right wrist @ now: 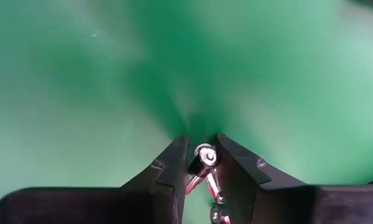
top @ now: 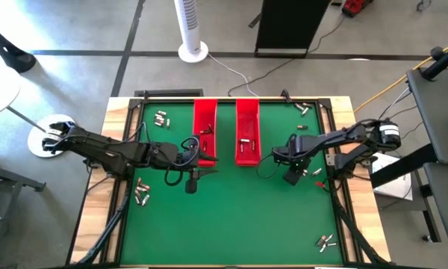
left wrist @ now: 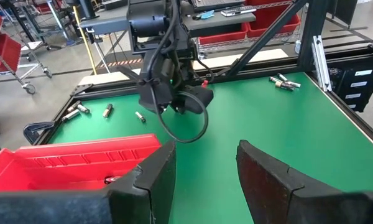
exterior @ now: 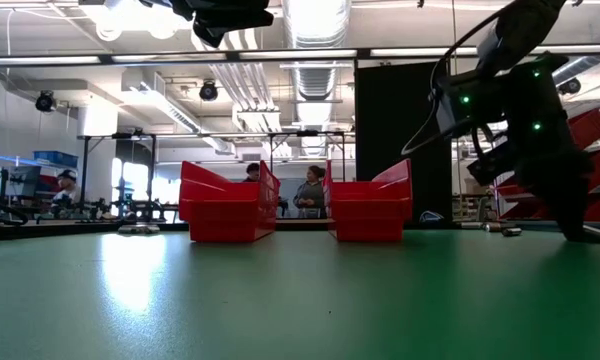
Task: Sort batteries
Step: Put the silver battery into the right red bin
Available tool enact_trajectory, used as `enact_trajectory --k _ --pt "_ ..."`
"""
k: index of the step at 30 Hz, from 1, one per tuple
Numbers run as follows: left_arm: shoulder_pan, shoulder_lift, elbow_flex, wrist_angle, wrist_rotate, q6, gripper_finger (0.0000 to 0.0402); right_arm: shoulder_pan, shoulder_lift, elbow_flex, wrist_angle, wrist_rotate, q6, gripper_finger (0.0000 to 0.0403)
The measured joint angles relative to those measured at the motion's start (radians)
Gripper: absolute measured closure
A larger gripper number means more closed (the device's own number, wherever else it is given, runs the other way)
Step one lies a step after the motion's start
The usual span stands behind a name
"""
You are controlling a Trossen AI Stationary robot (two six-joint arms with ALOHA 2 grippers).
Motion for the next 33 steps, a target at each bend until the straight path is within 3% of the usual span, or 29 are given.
enact_trajectory --k 12,22,33 --pt "0.000 0.000 0.000 0.001 0.000 0.000 0.0252 0.068 0.000 0.000 0.019 -0.002 0.040 0.0332" --pt "0.000 0.000 0.000 0.004 0.000 -0.004 0.0252 0.069 0.000 0.000 0.031 -0.003 0.041 0.0361" --pt "0.001 0.000 0.000 0.004 0.000 -0.004 0.0252 0.070 -0.011 0.001 0.049 -0.003 0.048 0.0356"
